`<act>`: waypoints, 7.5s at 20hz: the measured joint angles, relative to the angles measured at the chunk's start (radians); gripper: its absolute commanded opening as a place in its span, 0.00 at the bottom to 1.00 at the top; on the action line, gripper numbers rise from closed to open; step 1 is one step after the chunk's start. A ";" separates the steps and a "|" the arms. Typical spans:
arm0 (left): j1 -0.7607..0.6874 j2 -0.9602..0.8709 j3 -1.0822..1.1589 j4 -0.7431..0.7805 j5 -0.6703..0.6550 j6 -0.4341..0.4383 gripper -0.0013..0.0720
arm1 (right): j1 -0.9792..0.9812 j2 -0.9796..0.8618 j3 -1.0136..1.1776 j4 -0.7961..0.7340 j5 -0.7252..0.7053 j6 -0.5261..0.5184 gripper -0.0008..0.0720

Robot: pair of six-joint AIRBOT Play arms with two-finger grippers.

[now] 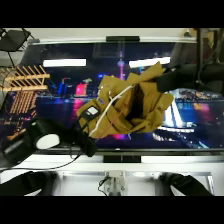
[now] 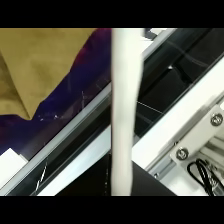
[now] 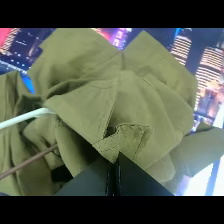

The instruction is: Fold the shirts.

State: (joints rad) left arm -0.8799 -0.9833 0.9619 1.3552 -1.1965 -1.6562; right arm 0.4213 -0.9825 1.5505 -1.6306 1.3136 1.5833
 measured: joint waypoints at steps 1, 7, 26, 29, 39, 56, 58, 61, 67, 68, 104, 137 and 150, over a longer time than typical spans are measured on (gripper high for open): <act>0.000 -0.019 0.000 0.000 0.022 -0.011 0.08 | 0.000 0.000 0.000 0.022 -0.005 -0.004 0.09; 0.002 -0.143 0.028 -0.056 0.217 -0.030 0.08 | 0.000 0.000 0.000 0.254 -0.017 -0.035 0.09; 0.109 -0.234 0.179 -0.077 0.034 0.235 0.08 | -0.457 -0.105 0.016 0.126 -0.023 -0.068 0.85; 0.114 -0.233 0.179 -0.037 -0.017 0.266 0.08 | -0.569 -0.210 0.016 0.182 0.097 -0.483 0.85; 0.119 -0.243 0.179 0.096 -0.016 0.337 0.08 | -0.433 -0.348 0.017 0.360 0.058 -1.584 0.85; 0.117 -0.243 0.179 0.140 0.038 0.441 0.08 | -0.362 -0.503 0.017 0.469 -0.019 -1.726 0.85; 0.119 -0.243 0.179 0.162 0.062 0.460 0.08 | -0.362 -0.513 0.017 0.472 0.003 -1.727 0.50; 0.138 -0.249 0.179 0.209 0.101 0.483 0.09 | -0.362 -0.519 0.017 0.469 0.048 -1.718 0.09; 0.214 -0.273 0.190 0.206 0.210 0.487 0.87 | -0.360 -0.499 0.017 0.494 0.111 -1.652 0.09; 0.237 -0.274 0.201 0.210 0.202 0.488 0.87 | -0.360 -0.489 0.017 0.491 0.113 -1.641 0.09; 0.253 -0.487 0.087 -0.726 0.909 0.123 0.12 | -0.362 -0.344 0.017 0.443 0.187 -1.279 0.08; 0.580 -0.301 0.356 -0.540 0.592 0.253 0.09 | -0.389 -0.242 0.017 0.473 0.224 -1.149 0.08; 0.351 -0.215 0.798 -0.285 0.327 0.243 0.09 | -0.303 -0.132 0.020 0.528 -0.069 -0.878 0.08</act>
State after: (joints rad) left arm -0.5289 -1.1980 1.7603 1.0706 -0.8700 -1.4128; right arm 0.1184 -1.1145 1.5703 -1.1030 1.2446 0.7052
